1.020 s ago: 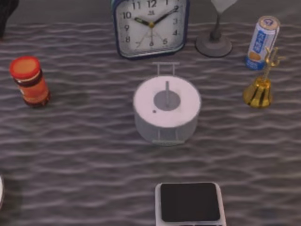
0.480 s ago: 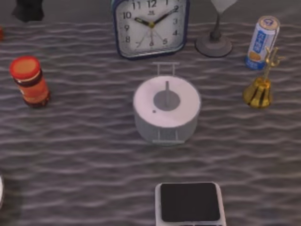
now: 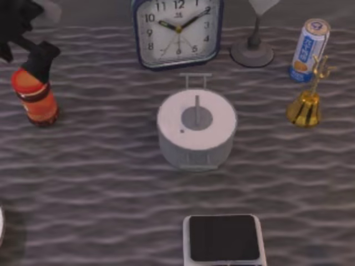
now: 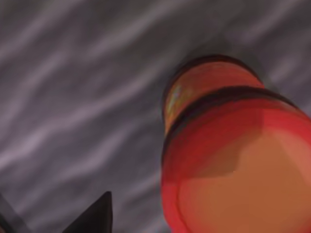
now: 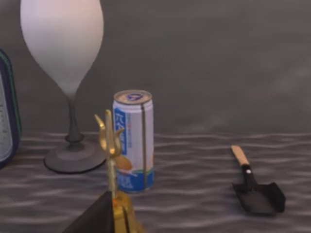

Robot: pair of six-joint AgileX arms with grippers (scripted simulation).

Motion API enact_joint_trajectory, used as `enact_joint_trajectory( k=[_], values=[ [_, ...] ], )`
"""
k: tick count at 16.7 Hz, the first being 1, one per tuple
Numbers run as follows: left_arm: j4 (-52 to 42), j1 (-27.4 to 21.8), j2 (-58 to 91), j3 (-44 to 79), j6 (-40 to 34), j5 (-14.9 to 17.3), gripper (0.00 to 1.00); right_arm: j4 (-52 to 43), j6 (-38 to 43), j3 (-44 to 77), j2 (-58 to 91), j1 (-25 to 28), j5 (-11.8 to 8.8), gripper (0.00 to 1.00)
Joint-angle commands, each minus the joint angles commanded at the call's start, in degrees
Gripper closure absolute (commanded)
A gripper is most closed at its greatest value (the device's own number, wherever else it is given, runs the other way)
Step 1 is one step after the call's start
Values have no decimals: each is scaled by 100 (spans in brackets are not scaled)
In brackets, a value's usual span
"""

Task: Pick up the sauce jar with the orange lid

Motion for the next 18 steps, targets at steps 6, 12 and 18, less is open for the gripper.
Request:
enact_joint_trajectory(
  k=[6, 12, 18],
  values=[
    [-149, 46, 355, 151, 66, -124, 0, 0, 0, 0, 0, 0, 0, 0],
    [287, 33, 330, -300, 52, -124, 0, 0, 0, 0, 0, 0, 0, 0],
    [1009, 49, 325, -1036, 69, -124, 0, 0, 0, 0, 0, 0, 0, 0]
  ],
)
